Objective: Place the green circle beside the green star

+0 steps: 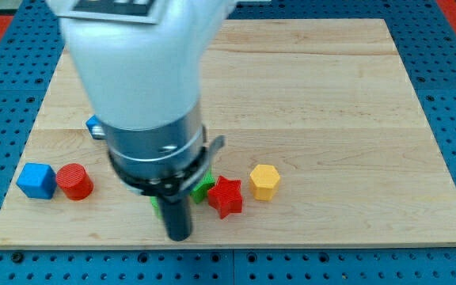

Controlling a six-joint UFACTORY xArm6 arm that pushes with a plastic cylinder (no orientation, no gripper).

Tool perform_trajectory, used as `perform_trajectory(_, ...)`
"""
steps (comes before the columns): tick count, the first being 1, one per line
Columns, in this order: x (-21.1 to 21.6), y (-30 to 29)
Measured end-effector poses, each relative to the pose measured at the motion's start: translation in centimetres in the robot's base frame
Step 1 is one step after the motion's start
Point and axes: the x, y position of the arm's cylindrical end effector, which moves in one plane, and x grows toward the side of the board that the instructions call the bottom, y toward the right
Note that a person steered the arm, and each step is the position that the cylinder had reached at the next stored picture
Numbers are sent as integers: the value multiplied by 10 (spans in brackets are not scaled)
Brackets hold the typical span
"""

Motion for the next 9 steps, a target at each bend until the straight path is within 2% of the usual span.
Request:
perform_trajectory(3,-4,33)
perform_trajectory(7,-17,-41)
perform_trajectory(8,-16,-43)
perform_trajectory(9,3,-10)
